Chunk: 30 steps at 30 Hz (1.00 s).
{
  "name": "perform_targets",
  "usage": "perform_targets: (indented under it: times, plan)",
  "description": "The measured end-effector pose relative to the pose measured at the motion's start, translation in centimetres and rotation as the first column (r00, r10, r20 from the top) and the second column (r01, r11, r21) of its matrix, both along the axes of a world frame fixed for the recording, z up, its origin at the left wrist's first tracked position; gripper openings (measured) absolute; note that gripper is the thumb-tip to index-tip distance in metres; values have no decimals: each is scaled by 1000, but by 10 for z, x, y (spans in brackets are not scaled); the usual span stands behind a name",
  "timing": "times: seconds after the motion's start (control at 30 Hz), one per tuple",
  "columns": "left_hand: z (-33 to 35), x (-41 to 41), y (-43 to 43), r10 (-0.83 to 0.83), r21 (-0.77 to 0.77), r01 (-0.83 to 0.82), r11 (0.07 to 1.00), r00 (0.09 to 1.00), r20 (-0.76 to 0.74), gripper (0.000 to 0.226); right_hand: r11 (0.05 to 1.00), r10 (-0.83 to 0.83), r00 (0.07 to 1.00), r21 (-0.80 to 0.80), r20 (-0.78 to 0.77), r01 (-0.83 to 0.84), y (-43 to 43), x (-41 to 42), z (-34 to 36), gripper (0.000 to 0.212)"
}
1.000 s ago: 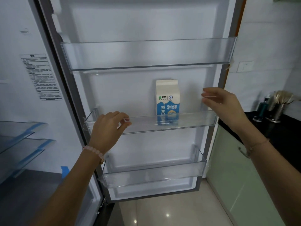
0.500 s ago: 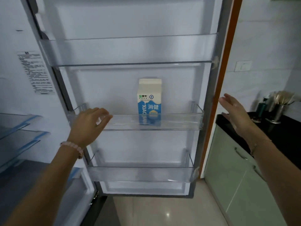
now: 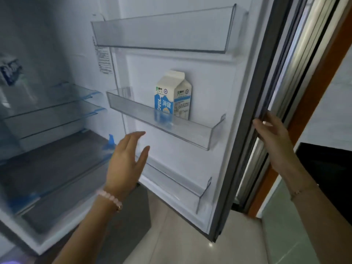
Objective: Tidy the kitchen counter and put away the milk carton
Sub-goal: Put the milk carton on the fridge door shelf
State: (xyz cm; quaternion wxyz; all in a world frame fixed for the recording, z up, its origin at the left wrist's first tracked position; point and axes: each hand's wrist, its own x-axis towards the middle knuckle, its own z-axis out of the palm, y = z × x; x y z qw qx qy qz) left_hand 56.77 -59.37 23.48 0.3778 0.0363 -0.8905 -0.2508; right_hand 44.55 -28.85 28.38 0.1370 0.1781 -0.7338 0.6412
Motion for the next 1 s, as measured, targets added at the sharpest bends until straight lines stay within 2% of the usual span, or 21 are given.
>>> perform_targets:
  times: [0.17,0.27,0.4,0.6,0.77,0.87,1.0]
  plan:
    - [-48,62,101,-89,142,100,985,992,-88,33,999,-12,992,44,-123,17,-18,43,-7,31]
    - [-59,81,139,-168,126,174,977,984,-57,44,998,58,984,-21,-167,-63,-36,72,-13,36]
    - [-59,96,151,-216,79,216,973,976,-3,63,986,161,962,-1,-220,-165,-60,107,-18,32]
    - [-74,133,128,24,183,-16,983,999,-41,85,930,367,879,84,-304,-359,-107,147,-30,56]
    - [-71,155,84,313,173,-301,938,949,-46,85,841,533,735,171,-419,-513,-164,172,-36,53]
    - [-64,165,49,429,233,-408,883,902,-43,90,803,592,648,286,-479,-522,-205,182,-39,50]
    - [-60,178,-15,541,262,-504,823,836,-90,78,778,627,579,385,-521,-496,-266,183,-40,50]
